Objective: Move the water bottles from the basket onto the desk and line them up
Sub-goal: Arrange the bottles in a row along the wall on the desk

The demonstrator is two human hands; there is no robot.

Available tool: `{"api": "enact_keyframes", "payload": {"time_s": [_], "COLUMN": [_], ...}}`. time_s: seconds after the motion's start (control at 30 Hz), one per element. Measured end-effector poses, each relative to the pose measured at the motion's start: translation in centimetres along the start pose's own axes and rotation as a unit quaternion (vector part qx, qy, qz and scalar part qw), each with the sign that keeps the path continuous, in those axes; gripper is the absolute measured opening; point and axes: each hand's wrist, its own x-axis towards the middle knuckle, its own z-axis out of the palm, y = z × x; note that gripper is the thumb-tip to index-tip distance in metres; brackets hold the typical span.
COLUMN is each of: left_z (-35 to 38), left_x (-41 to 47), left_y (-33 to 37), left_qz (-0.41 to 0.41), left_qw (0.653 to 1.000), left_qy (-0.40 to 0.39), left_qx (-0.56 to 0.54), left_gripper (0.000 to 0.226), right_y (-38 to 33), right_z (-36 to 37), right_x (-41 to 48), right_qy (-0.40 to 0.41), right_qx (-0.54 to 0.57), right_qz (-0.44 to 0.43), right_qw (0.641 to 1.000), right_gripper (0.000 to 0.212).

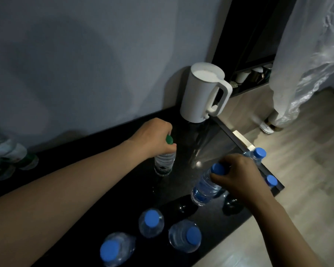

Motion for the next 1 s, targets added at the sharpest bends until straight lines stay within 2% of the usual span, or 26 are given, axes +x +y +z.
{"api": "enact_keyframes", "payload": {"time_s": [0.47, 0.67, 0.9, 1.0], "left_z": [-7.4, -8.7, -9.6, -10.3], "left_x": [-8.1, -11.5, -14.5, -14.5], "left_y": [-13.7, -19.9, -25.4, -27.9], "left_qz": [-0.169, -0.218, -0.236, -0.275], "left_qw": [0.980, 0.967, 0.954, 0.942], "left_qy": [0.100, 0.128, 0.171, 0.181], "left_qx": [0.015, -0.028, -0.075, -0.069], "left_gripper": [0.030, 0.030, 0.028, 0.031], "right_y": [-15.5, -21.3, -26.7, -28.4], "right_z": [4.0, 7.3, 10.3, 11.3], "right_x": [6.6, 9.0, 11.2, 12.2], "right_qy": [-0.035, -0.067, -0.093, -0.095], "right_qx": [-0.015, -0.001, 0.001, -0.008], "right_qz": [-0.164, -0.181, -0.209, -0.227], "right_qw": [0.986, 0.981, 0.973, 0.969], "right_gripper": [0.032, 0.033, 0.028, 0.026]}}
